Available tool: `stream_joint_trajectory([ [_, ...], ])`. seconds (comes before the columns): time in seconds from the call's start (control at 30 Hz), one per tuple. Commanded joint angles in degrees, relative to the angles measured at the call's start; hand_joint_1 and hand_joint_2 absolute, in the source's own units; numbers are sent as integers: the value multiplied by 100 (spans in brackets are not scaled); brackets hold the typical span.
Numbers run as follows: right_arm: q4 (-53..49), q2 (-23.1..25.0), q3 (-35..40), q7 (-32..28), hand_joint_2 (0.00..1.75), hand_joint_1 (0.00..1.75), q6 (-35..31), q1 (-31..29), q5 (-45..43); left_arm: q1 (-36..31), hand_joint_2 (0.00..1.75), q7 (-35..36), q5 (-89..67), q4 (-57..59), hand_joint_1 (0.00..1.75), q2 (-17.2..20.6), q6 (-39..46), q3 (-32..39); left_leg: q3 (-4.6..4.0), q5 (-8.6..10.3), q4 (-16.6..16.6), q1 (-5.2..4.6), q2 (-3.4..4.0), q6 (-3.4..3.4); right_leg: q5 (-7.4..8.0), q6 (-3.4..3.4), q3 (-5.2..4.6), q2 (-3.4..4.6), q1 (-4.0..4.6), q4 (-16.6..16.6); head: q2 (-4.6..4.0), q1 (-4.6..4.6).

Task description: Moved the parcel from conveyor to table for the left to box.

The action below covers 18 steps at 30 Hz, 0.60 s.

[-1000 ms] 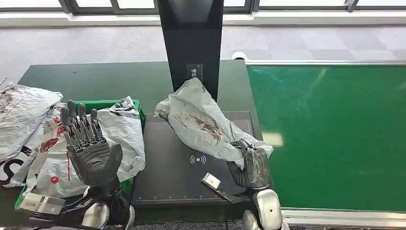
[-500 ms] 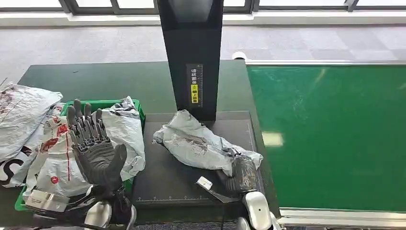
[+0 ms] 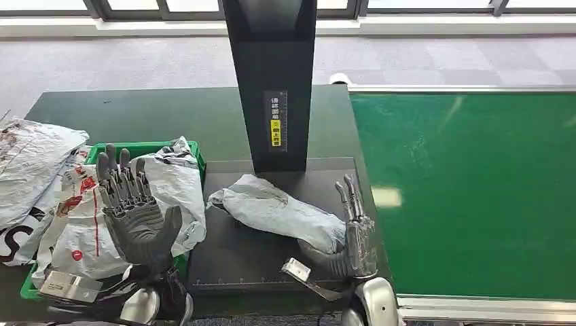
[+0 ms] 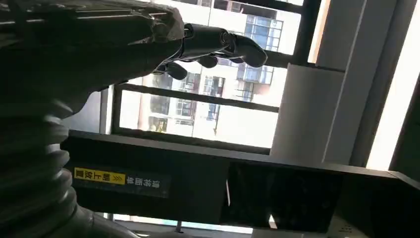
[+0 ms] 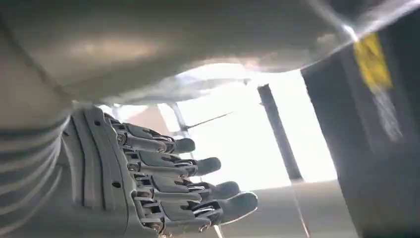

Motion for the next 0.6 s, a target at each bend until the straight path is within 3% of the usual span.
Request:
stream_joint_trajectory([
  [0.03,-1105,177,-526,-749,0,0,0,293,-372,-110,175,-227,-28,268,0,145,99,-283,5,2,-6,-2,-7,2,-2,-1,6,-11,-1,-4,0,0],
  [0.43,-1105,177,-526,-749,0,0,0,293,-372,-110,175,-227,-28,268,0,145,99,-283,8,1,-5,-1,-5,1,-1,-1,10,-9,0,-5,0,0],
  [0.47,-1203,431,-884,-1332,0,0,0,334,-560,-115,175,-227,-31,272,0,155,135,-301,13,3,-12,-1,-7,3,0,-1,16,-12,0,-12,0,0],
  [0.53,-1725,431,-1072,-2031,0,0,0,418,-1393,-159,175,-227,-104,313,0,185,295,-361,11,4,-12,-2,-11,3,-2,-2,14,-17,-1,-10,0,0],
  [0.6,-2384,431,-932,-2086,0,0,0,473,-1782,-231,175,-227,-253,434,0,225,461,-439,4,6,-8,-5,-23,3,-4,-1,10,-28,-4,-5,0,0],
])
